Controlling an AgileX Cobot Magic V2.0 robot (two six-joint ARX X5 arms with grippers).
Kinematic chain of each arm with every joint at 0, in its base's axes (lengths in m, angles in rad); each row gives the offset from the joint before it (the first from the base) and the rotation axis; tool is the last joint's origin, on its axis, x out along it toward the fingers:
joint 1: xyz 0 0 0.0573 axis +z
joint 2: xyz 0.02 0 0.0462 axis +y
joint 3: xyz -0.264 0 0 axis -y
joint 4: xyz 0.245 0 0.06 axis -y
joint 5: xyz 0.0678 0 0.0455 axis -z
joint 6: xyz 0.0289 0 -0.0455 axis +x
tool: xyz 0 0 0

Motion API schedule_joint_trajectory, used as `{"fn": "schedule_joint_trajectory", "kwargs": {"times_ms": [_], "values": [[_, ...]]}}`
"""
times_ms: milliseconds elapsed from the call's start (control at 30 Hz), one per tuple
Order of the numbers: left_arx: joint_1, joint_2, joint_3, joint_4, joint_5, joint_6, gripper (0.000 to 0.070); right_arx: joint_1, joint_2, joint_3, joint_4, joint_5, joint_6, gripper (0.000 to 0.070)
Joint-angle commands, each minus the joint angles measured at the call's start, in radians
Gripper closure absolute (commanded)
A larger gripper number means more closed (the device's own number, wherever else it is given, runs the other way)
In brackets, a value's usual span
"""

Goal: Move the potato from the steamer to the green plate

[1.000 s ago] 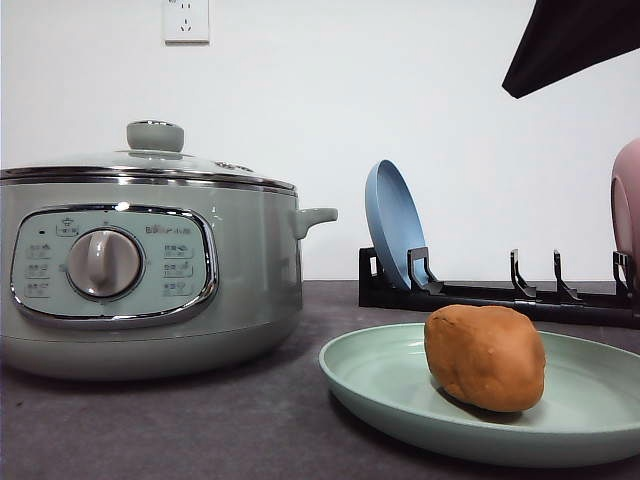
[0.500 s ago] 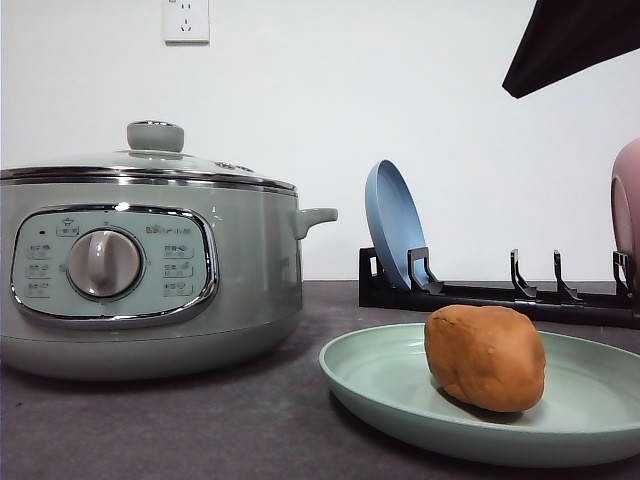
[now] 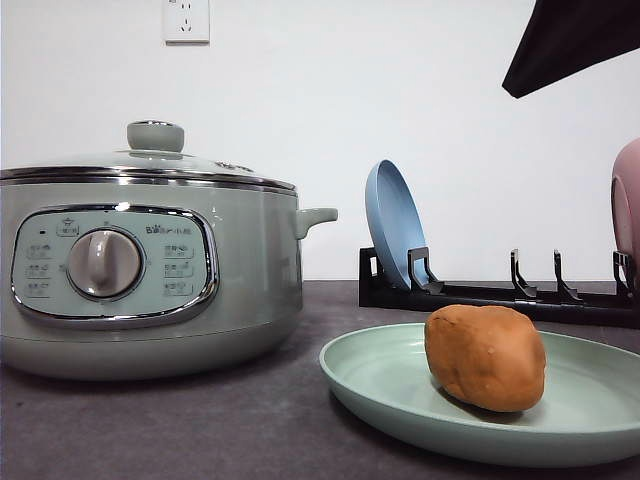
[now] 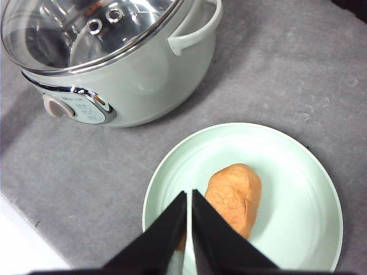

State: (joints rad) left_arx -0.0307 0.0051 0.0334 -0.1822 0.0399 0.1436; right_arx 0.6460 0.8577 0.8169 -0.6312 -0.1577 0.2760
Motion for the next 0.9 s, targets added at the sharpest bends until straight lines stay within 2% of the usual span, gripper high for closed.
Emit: {"fn": "schedule_joint_trajectory", "kwargs": {"times_ms": [0, 300, 367, 433, 533, 700, 867], "values": [[0.001, -0.002, -0.018, -0.010, 0.001, -0.003, 0.0697, 0.005, 0.003, 0.015, 0.010, 0.001, -0.007, 0.0700], [0.001, -0.002, -0.018, -0.010, 0.001, -0.003, 0.0697, 0.005, 0.003, 0.015, 0.011, 0.001, -0.008, 0.0700], [0.001, -0.002, -0.018, -0.010, 0.001, -0.003, 0.0697, 0.002, 0.000, 0.015, 0.011, 0.019, -0.051, 0.0700], [0.001, -0.002, -0.018, -0.010, 0.001, -0.003, 0.0697, -0.024, -0.022, 0.015, 0.019, 0.089, -0.095, 0.0700], [0.001, -0.002, -0.018, -0.011, 0.001, -0.003, 0.0697, -0.099, -0.062, 0.011, 0.086, 0.151, -0.128, 0.0700], [0.001, -0.002, -0.018, -0.010, 0.001, -0.003, 0.0697, -0.284, -0.179, -0.045, 0.226, 0.148, -0.142, 0.0700], [0.000, -0.002, -0.018, -0.010, 0.001, -0.003, 0.0697, -0.468, -0.318, -0.186, 0.409, 0.125, -0.181, 0.0700]]}}
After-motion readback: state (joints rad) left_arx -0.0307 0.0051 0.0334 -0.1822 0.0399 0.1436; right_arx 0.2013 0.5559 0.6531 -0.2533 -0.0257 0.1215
